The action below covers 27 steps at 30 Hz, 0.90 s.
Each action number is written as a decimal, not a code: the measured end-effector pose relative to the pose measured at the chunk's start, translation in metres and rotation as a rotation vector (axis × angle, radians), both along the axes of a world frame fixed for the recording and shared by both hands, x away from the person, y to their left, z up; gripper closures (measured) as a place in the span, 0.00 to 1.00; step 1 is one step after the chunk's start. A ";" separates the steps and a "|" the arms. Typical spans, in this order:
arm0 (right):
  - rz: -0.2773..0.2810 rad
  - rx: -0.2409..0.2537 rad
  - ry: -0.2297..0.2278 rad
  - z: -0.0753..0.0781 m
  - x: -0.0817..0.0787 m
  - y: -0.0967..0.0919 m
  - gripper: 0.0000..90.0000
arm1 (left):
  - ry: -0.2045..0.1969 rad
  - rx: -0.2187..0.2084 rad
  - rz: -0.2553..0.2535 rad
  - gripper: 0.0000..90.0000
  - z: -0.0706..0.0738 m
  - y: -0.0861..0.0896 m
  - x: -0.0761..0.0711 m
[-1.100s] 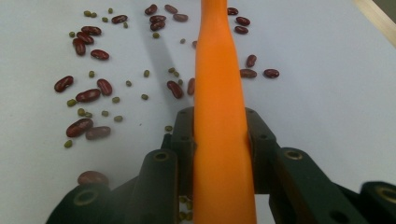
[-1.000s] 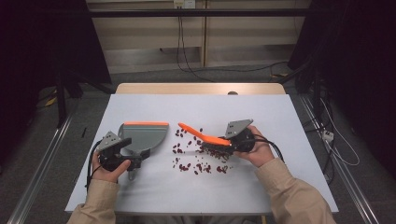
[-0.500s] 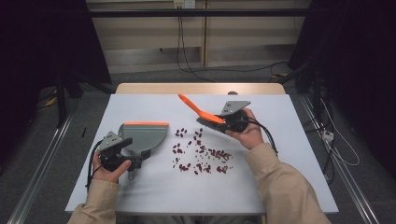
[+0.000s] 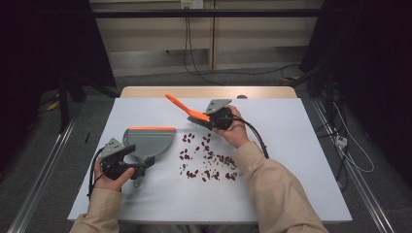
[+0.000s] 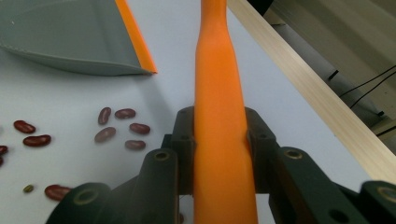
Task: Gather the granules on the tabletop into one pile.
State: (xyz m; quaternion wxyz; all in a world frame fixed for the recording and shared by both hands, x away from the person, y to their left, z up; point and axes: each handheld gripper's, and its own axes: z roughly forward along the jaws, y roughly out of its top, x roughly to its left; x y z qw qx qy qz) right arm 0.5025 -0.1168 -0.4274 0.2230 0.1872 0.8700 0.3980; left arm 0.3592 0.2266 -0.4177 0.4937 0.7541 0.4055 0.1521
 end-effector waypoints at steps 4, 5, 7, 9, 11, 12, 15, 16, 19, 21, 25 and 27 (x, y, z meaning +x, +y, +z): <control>0.041 -0.047 0.013 -0.008 0.003 0.011 0.79 | -0.001 0.002 0.000 0.07 0.000 0.000 0.000; 0.060 -0.034 0.024 -0.010 0.003 0.012 0.79 | -0.001 0.003 0.000 0.07 0.000 0.001 0.000; 0.078 -0.045 0.027 -0.010 0.000 0.015 0.79 | 0.000 0.002 0.003 0.07 -0.001 0.001 0.000; 0.096 -0.057 0.030 -0.010 -0.003 0.016 0.79 | 0.001 0.003 0.004 0.07 -0.001 0.002 0.000; 0.117 -0.062 0.037 -0.009 -0.005 0.014 0.79 | 0.000 0.000 0.006 0.07 0.000 0.002 -0.001; 0.123 -0.058 0.043 -0.009 -0.006 0.014 0.79 | -0.001 0.004 0.004 0.07 0.000 0.002 -0.001; 0.148 -0.055 0.051 -0.009 -0.011 0.012 0.79 | -0.004 0.007 0.004 0.07 0.000 0.003 -0.001; 0.158 -0.058 0.050 -0.009 -0.013 0.011 0.79 | -0.004 0.004 0.007 0.07 0.000 0.003 -0.001; 0.182 -0.060 0.052 -0.009 -0.017 0.010 0.79 | -0.001 0.002 0.008 0.07 0.000 0.002 -0.001; 0.193 -0.060 0.053 -0.009 -0.020 0.009 0.79 | -0.001 0.005 0.007 0.07 0.000 0.002 -0.001; 0.211 -0.065 0.055 -0.008 -0.023 0.008 0.79 | -0.002 0.008 0.008 0.07 0.000 0.002 -0.001; 0.218 -0.065 0.059 -0.008 -0.025 0.008 0.79 | -0.002 0.009 0.007 0.07 -0.001 0.002 -0.001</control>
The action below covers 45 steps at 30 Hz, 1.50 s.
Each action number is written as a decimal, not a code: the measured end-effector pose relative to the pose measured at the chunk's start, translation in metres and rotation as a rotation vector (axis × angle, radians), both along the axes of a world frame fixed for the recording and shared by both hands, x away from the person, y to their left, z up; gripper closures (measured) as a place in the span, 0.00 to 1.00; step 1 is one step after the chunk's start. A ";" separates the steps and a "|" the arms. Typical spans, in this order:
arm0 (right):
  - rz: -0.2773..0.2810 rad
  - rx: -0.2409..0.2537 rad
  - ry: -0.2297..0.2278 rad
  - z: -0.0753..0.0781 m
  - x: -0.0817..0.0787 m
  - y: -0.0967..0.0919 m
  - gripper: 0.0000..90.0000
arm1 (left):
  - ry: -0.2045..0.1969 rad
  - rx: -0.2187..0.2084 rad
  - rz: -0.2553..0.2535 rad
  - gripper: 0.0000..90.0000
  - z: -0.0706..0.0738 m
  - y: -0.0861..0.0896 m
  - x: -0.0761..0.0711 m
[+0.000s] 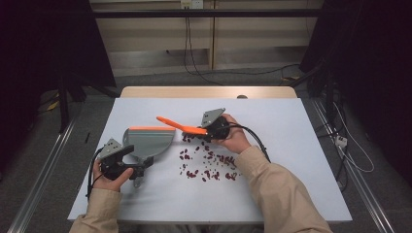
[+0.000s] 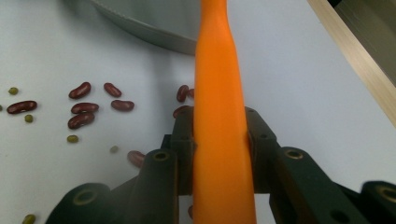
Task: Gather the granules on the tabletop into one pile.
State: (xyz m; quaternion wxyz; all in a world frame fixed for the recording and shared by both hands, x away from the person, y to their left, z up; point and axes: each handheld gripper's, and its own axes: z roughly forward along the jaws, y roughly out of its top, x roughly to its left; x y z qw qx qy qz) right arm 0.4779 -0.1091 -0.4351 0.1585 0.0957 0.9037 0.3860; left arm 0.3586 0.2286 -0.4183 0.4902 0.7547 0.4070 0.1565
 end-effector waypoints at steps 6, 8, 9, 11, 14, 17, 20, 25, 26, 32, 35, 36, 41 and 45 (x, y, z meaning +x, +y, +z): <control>0.021 -0.010 0.006 0.001 -0.007 -0.002 0.79 | -0.003 0.005 0.001 0.07 0.000 0.002 0.000; 0.027 -0.012 0.010 0.002 -0.010 -0.002 0.79 | -0.003 0.003 0.002 0.07 0.000 0.002 0.000; 0.037 -0.015 0.011 0.003 -0.011 -0.003 0.79 | -0.003 0.003 0.004 0.07 0.000 0.002 0.000; 0.046 -0.013 0.017 0.003 -0.015 -0.004 0.79 | -0.003 0.008 0.004 0.07 0.001 0.003 -0.001; 0.059 -0.007 0.025 0.003 -0.022 -0.007 0.79 | -0.005 0.009 0.005 0.07 0.000 0.004 -0.001; 0.070 -0.008 0.030 0.004 -0.028 -0.010 0.79 | -0.004 0.010 0.007 0.07 0.000 0.004 -0.001; 0.082 -0.010 0.032 0.005 -0.035 -0.012 0.79 | -0.001 0.012 0.007 0.07 0.000 0.003 -0.001; 0.088 -0.006 0.038 0.006 -0.045 -0.015 0.79 | -0.003 0.023 0.001 0.07 0.000 0.002 -0.001; 0.091 -0.007 0.038 0.006 -0.047 -0.015 0.79 | -0.003 0.023 0.000 0.07 0.000 0.002 -0.001; 0.094 0.000 0.032 0.009 -0.056 -0.017 0.79 | -0.004 0.024 -0.003 0.07 0.000 0.002 -0.001; 0.080 0.035 0.013 0.016 -0.055 -0.020 0.79 | -0.003 0.021 -0.004 0.07 0.000 0.001 -0.001; 0.074 0.057 0.013 0.019 -0.053 -0.021 0.79 | -0.003 0.020 -0.005 0.07 0.000 0.000 -0.001; 0.018 0.086 -0.005 0.019 -0.035 -0.019 0.79 | -0.002 0.022 -0.008 0.07 0.000 0.000 -0.001; -0.008 0.067 -0.023 0.012 -0.021 -0.005 0.79 | 0.001 0.021 -0.006 0.07 -0.001 0.001 -0.001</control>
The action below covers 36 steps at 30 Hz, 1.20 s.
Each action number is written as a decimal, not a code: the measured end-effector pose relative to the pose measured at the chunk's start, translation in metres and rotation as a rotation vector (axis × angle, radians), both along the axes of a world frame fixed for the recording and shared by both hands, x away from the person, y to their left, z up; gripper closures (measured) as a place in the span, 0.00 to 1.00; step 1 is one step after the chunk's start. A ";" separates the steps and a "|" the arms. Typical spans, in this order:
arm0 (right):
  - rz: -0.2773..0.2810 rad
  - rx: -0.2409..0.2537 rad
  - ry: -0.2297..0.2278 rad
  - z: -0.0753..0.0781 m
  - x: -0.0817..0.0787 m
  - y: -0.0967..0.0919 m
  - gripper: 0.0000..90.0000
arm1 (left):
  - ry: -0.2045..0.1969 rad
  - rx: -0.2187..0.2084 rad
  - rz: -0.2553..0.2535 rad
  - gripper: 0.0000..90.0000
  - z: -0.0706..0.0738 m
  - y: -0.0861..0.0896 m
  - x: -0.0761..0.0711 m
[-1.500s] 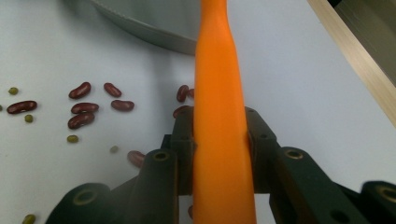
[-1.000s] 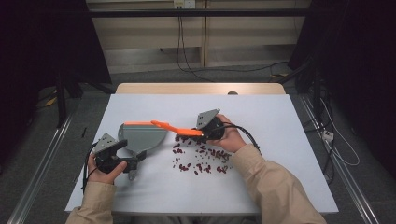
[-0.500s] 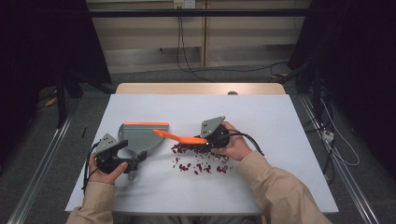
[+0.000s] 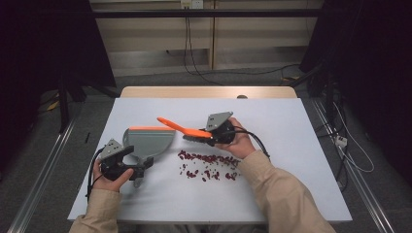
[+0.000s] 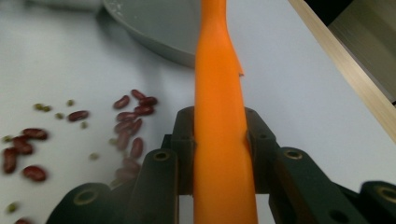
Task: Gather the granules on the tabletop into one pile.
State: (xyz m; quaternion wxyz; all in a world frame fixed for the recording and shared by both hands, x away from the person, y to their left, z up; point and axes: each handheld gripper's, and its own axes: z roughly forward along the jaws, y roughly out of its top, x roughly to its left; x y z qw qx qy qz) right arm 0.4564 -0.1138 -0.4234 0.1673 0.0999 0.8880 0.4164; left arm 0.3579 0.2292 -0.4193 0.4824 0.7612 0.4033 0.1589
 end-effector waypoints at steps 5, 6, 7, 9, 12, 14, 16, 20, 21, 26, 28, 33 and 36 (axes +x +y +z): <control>0.021 -0.025 -0.001 -0.010 0.008 0.021 0.79 | 0.001 0.007 -0.009 0.07 -0.001 0.000 0.000; 0.038 0.000 0.018 -0.013 0.007 0.024 0.79 | 0.001 0.007 -0.008 0.07 -0.001 0.000 0.000; 0.060 -0.012 0.005 -0.013 0.004 0.026 0.79 | 0.001 0.009 -0.009 0.07 -0.001 0.001 0.000; 0.073 -0.034 0.002 -0.012 0.000 0.027 0.79 | 0.004 0.017 -0.007 0.07 -0.002 0.002 0.000; 0.107 -0.037 0.014 -0.011 -0.007 0.025 0.79 | 0.005 0.018 -0.010 0.07 -0.003 0.001 0.000; 0.130 -0.043 0.023 -0.010 -0.012 0.024 0.79 | 0.002 0.019 -0.015 0.07 -0.002 0.001 -0.001; 0.157 -0.048 0.030 -0.009 -0.018 0.024 0.79 | 0.002 0.020 -0.016 0.07 -0.002 0.001 -0.001; 0.199 -0.054 0.044 -0.007 -0.029 0.022 0.79 | 0.001 0.016 -0.017 0.07 -0.003 0.001 -0.001; 0.203 -0.054 0.046 -0.007 -0.031 0.021 0.79 | 0.001 0.016 -0.017 0.07 -0.003 0.001 -0.001; 0.228 -0.037 0.064 -0.006 -0.035 0.014 0.79 | 0.002 0.018 -0.012 0.08 -0.002 0.001 -0.001; 0.209 -0.016 0.063 -0.005 -0.035 0.010 0.79 | 0.001 0.017 -0.014 0.08 -0.002 0.001 0.000; 0.155 0.062 0.061 0.005 -0.034 0.002 0.79 | 0.000 0.020 -0.012 0.08 -0.002 0.001 0.000; 0.098 0.102 0.054 0.015 -0.035 -0.003 0.79 | 0.000 0.019 -0.010 0.07 -0.002 0.001 0.000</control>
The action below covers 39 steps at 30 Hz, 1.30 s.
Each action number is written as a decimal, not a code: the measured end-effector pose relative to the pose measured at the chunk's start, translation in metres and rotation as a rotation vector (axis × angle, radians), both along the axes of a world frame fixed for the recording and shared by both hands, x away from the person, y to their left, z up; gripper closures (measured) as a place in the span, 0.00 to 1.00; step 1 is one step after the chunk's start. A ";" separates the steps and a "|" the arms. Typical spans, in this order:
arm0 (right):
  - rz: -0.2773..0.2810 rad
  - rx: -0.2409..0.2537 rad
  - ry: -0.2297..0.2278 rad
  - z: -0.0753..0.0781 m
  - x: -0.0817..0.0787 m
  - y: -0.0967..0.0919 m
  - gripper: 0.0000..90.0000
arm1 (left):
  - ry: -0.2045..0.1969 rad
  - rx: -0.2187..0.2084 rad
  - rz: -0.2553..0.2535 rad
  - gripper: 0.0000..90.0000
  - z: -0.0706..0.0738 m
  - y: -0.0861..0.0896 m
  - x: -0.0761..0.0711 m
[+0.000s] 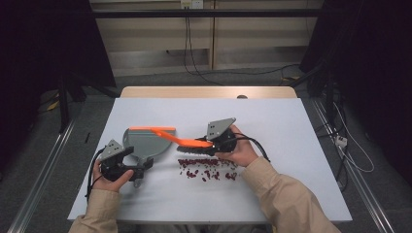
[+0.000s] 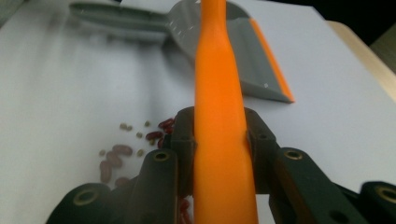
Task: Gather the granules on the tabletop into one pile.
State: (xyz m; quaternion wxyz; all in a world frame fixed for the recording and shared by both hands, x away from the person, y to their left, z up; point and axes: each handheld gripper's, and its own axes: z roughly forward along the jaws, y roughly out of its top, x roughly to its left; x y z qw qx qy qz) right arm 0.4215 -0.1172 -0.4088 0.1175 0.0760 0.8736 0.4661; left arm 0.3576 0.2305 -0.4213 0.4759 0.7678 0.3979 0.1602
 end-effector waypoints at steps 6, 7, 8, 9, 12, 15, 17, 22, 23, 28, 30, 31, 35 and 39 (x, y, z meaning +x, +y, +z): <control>-0.194 0.126 0.091 0.012 -0.005 -0.010 0.79 | -0.004 0.002 -0.001 0.08 0.000 -0.001 0.000; -0.222 0.147 0.113 0.012 -0.007 -0.012 0.79 | -0.004 0.002 0.000 0.08 0.000 -0.001 0.000; -0.255 0.162 0.131 0.012 -0.008 -0.012 0.79 | -0.004 0.003 0.000 0.08 0.000 -0.001 0.000; -0.285 0.174 0.146 0.012 -0.010 -0.012 0.79 | -0.004 0.003 0.001 0.08 0.000 -0.001 0.000; -0.355 0.213 0.187 0.010 -0.016 -0.012 0.79 | -0.006 0.004 0.001 0.08 0.000 -0.001 0.000; -0.418 0.247 0.225 0.008 -0.021 -0.012 0.79 | -0.005 0.000 0.002 0.08 -0.001 -0.002 0.000; -0.442 0.268 0.247 0.007 -0.023 -0.013 0.79 | -0.003 0.003 0.003 0.08 -0.001 -0.002 0.000; -0.491 0.288 0.282 0.004 -0.027 -0.014 0.79 | -0.005 0.002 0.000 0.08 -0.001 -0.003 0.000; -0.501 0.293 0.294 0.004 -0.029 -0.014 0.79 | -0.006 0.003 0.000 0.07 -0.001 -0.003 0.000; -0.535 0.372 0.353 0.001 -0.035 -0.012 0.79 | -0.006 0.011 -0.004 0.08 -0.001 -0.004 -0.001; -0.538 0.364 0.344 0.000 -0.038 -0.009 0.79 | -0.008 0.009 -0.006 0.08 -0.001 -0.004 -0.001; -0.537 0.362 0.354 0.000 -0.039 -0.007 0.79 | -0.008 0.007 -0.005 0.07 0.000 -0.005 -0.001; -0.518 0.360 0.369 -0.003 -0.043 0.002 0.79 | -0.008 0.004 -0.003 0.08 0.000 -0.005 -0.001; -0.504 0.335 0.373 -0.004 -0.048 0.013 0.79 | -0.009 0.006 -0.004 0.08 0.000 -0.004 -0.001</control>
